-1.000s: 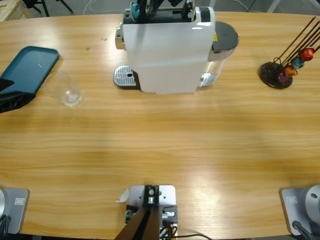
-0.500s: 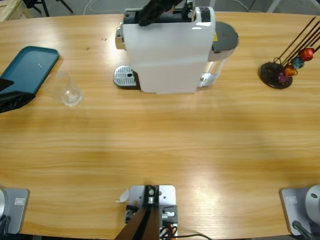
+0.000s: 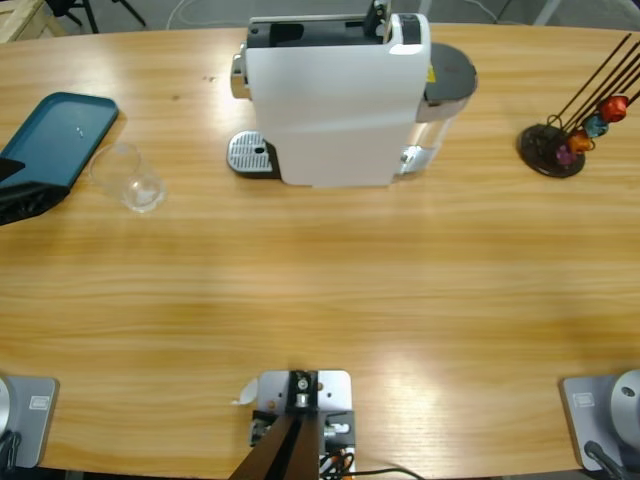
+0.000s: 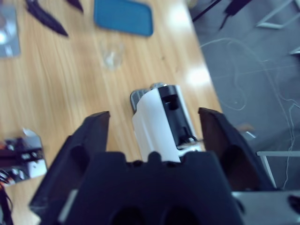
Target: Pour coffee
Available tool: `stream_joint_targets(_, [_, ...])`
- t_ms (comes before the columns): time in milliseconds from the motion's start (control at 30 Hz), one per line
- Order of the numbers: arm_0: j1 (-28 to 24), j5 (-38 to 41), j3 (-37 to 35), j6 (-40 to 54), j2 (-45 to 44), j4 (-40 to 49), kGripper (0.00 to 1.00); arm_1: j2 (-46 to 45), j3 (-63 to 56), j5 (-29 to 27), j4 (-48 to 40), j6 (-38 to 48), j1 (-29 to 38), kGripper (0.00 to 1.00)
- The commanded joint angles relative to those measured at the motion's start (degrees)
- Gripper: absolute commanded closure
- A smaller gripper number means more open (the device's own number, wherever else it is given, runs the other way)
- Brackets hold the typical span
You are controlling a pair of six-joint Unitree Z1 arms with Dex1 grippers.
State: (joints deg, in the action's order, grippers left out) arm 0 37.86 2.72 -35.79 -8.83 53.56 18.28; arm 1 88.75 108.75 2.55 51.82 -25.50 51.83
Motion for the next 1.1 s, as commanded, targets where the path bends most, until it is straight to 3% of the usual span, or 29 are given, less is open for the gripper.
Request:
stream_joint_targets(33, [0.28,-0.88,3.20,0.94,-2.11,-2.70,0.041,-16.05,-22.32,-7.05,-23.95,15.81,-2.40,1.000])
stream_joint_targets(100, [0.28,-0.88,3.64,0.97,-1.85,-3.56,0.042,-16.13,-26.94,-6.56,-27.93,22.71,-4.29,1.000])
stream_joint_targets(200, [0.28,-0.35,4.69,1.15,-2.24,-5.51,0.037,-14.10,-29.28,-3.69,-27.58,22.27,-5.60,1.000])
stream_joint_targets(367, [0.28,-0.84,2.32,1.36,-2.34,-1.77,0.045,-9.88,-34.69,-15.06,-32.71,25.15,-5.60,1.000])
stream_joint_targets(433, [0.28,-0.18,2.21,1.36,-2.43,-1.58,0.045,-7.15,-34.62,-17.23,-34.03,24.69,-5.60,1.000])
stream_joint_targets(700, [0.28,0.62,2.39,1.54,-3.59,-1.47,0.059,6.37,-29.30,-19.76,-38.18,20.60,-5.60,1.000])
stream_joint_targets(1100, [0.28,0.65,2.44,1.54,-3.11,-1.49,0.064,8.93,-23.88,-22.87,-35.73,17.48,-3.44,1.000])
